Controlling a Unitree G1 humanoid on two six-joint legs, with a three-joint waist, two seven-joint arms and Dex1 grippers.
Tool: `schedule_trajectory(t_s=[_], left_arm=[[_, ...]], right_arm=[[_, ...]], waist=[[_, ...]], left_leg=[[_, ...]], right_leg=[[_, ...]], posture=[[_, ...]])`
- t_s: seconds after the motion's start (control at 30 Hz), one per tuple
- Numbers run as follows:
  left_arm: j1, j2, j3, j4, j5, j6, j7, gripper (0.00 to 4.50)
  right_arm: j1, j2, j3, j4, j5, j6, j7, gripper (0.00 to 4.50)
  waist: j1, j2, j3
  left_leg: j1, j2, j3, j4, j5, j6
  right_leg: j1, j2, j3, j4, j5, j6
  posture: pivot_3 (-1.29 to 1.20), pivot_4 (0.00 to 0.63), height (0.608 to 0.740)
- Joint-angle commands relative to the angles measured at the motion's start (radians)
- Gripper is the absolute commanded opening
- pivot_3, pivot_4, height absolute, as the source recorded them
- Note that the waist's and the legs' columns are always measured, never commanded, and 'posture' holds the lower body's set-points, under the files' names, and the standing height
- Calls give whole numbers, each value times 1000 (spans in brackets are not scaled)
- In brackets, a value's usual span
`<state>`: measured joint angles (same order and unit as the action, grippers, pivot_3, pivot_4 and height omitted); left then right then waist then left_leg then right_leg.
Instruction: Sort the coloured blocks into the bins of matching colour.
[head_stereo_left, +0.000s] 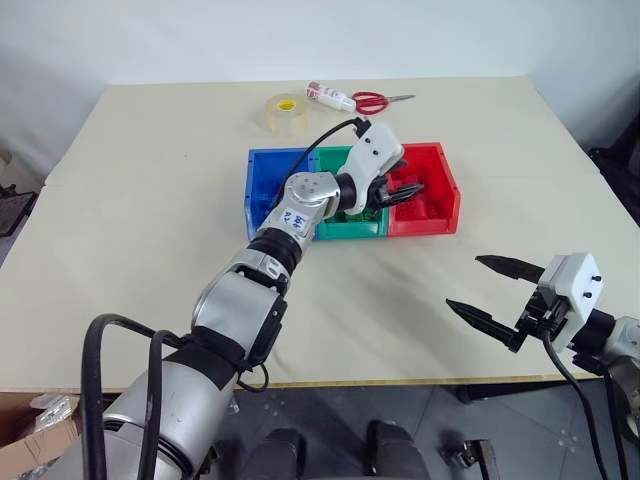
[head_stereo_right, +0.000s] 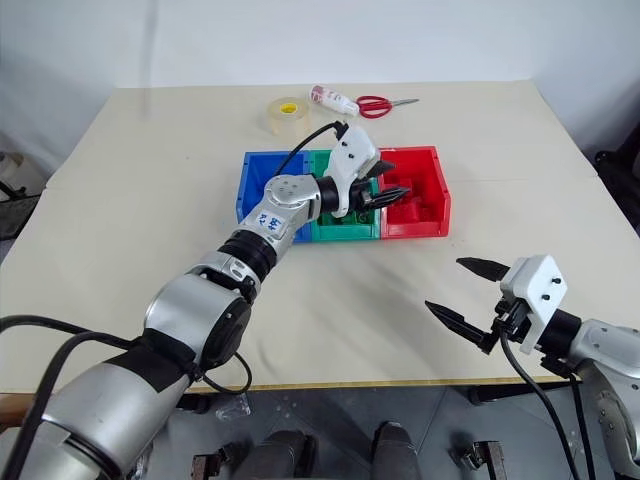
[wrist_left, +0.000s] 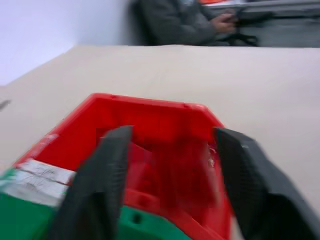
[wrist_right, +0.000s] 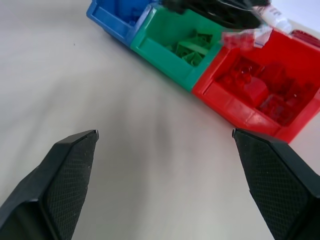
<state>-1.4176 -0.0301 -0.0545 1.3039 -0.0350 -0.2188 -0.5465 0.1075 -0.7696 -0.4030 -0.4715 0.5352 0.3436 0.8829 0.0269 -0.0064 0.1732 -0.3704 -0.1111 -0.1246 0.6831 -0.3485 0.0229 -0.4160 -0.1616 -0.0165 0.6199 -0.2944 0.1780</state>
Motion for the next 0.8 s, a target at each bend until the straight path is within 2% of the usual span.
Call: schedule_trajectory(t_s=[0.03, 0.07, 0.3, 0.5, 0.6, 0.8], left_arm=[[-43, -18, 52, 3, -4, -32, 74, 4131], [-44, -21, 59, 5, -2, -34, 72, 4448], [-16, 46, 97, -17, -5, -26, -49, 4481], [100, 184, 91, -132, -37, -63, -383, 4481], [202, 254, 93, -252, -81, -82, -560, 4481], [478, 429, 113, -678, -243, 102, -812, 4481]], right_arm=[[-6, 5, -17, -30, 16, -8, -14, 4500], [-10, 3, -13, -27, 16, -8, -14, 4500], [-43, -7, 6, 0, 13, -12, 1, 4500], [-81, -23, 36, 49, 4, -15, 43, 4500], [-119, -30, 71, 82, -7, -13, 56, 4500], [-160, -50, 116, 128, -24, 18, 66, 4500]], waist=[[0, 0, 0], [0, 0, 0], [-1, 0, 0], [-7, 1, 0], [-7, 1, 0], [-9, 1, -1]], left_leg=[[0, 0, 0, 0, 0, 0], [0, 0, 0, 0, 0, 0], [0, 0, 0, 0, 0, 0], [0, 1, 1, -1, 0, 0], [0, 1, 1, 0, 0, 0], [-1, 1, -1, 1, 0, 0]], right_leg=[[0, 0, 0, 0, 0, 0], [0, 0, 0, 0, 0, 0], [0, 0, 0, 0, 0, 0], [-2, 0, 0, 2, 0, 0], [-2, 0, 0, 2, 0, 0], [-3, 0, 0, 3, 0, 0]], posture=[[0, 150, 740], [0, 150, 740], [0, 150, 740], [0, 150, 740], [0, 150, 740], [0, 150, 740]])
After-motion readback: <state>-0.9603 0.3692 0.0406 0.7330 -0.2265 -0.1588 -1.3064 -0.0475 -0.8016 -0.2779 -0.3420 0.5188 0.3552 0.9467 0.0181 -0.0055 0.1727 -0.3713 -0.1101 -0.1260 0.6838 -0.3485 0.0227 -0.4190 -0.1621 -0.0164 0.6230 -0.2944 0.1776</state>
